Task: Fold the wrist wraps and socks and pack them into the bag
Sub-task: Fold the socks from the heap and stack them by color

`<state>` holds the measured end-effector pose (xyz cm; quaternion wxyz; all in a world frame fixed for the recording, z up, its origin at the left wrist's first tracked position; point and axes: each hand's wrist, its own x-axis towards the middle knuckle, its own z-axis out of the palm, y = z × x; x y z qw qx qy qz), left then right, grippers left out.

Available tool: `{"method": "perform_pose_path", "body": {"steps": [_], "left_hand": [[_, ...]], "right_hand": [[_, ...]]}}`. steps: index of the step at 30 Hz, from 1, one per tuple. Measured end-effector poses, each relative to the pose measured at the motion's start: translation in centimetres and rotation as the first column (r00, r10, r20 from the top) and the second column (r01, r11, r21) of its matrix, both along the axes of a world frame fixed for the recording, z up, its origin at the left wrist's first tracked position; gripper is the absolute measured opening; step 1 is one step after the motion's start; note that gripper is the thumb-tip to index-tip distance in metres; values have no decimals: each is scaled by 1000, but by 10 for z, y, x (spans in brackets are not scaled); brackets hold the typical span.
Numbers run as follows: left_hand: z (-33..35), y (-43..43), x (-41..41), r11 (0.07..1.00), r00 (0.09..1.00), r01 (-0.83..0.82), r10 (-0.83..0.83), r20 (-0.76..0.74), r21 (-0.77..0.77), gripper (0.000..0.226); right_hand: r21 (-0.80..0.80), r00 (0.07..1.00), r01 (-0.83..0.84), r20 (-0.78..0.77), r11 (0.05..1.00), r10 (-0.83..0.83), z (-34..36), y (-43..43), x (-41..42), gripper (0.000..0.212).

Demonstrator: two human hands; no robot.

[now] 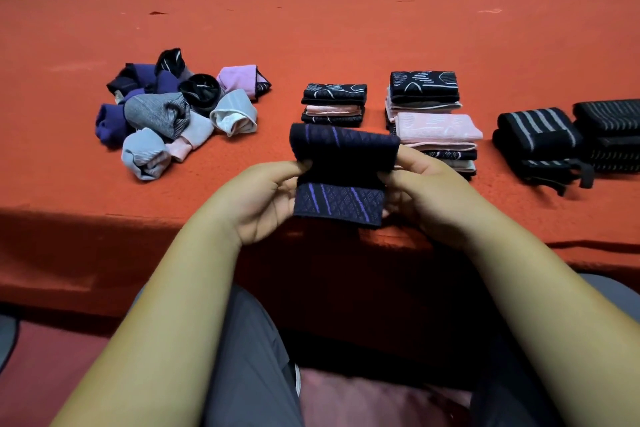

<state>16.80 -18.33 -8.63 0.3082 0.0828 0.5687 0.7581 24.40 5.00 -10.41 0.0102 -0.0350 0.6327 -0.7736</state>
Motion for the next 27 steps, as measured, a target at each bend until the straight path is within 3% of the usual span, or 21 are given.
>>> {"method": "perform_pose_path", "body": {"steps": [5,8,10,12,16,20,27], "left_hand": [[5,-4,1,997,994,13,-6,105,-70,32],[7,-8,0,998,992,32,-25,126,-54,46],[6,-8,2,997,998,25,-20,58,-77,45],[4,-8,4,996,999,-9,5,-44,-90,31],[3,-6,2,999,990,-46,43,-135,-21,35],[4,-3,1,995,980,-99,97,-174,-2,31],[-3,-1,-7,909,889,-351,248,-385,-224,21]], "right_hand": [[-109,998,-16,63,994,23,6,3,3,51],[5,999,27,32,1000,-27,6,1,4,39],[72,998,65,-26,995,-64,3,-1,3,34],[65,991,115,-77,991,-110,1,-4,2,45],[-21,993,102,-61,995,-103,0,-11,-1,63],[119,987,160,-20,980,-159,-1,-21,-3,33],[338,937,345,-67,876,-343,-4,-36,-13,24]]}}
